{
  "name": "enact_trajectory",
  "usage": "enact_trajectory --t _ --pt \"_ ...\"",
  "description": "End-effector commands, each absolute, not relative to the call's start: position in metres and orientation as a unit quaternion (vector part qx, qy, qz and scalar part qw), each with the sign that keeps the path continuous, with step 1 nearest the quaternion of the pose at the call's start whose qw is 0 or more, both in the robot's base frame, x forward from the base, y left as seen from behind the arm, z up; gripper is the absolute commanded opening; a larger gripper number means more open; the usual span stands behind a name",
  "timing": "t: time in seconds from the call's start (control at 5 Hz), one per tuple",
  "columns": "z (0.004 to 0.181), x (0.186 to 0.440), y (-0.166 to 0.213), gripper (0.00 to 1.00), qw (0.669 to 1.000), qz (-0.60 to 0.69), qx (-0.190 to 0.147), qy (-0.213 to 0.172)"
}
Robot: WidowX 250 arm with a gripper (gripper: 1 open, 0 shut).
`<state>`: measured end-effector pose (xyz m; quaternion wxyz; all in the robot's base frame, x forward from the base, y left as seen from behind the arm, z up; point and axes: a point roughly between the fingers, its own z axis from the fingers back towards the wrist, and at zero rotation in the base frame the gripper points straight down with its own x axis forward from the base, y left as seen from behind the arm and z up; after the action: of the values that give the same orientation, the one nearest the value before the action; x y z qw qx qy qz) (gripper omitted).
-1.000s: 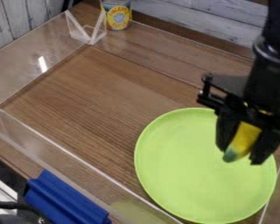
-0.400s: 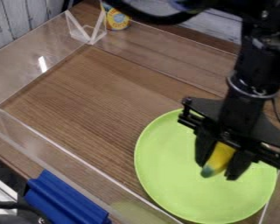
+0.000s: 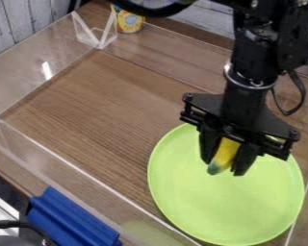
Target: Put the banana on top of the green plate
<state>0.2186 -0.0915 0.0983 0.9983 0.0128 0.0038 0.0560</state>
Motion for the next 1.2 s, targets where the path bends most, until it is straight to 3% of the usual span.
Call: enact_trajectory --t 0.0,1.0 --pt "0.104 0.219 -0.087 1.0 0.998 0.058 0.008 -0.01" --pt "0.103 0.237 -0.072 1.0 0.998 0.052 -0.006 -0.027"
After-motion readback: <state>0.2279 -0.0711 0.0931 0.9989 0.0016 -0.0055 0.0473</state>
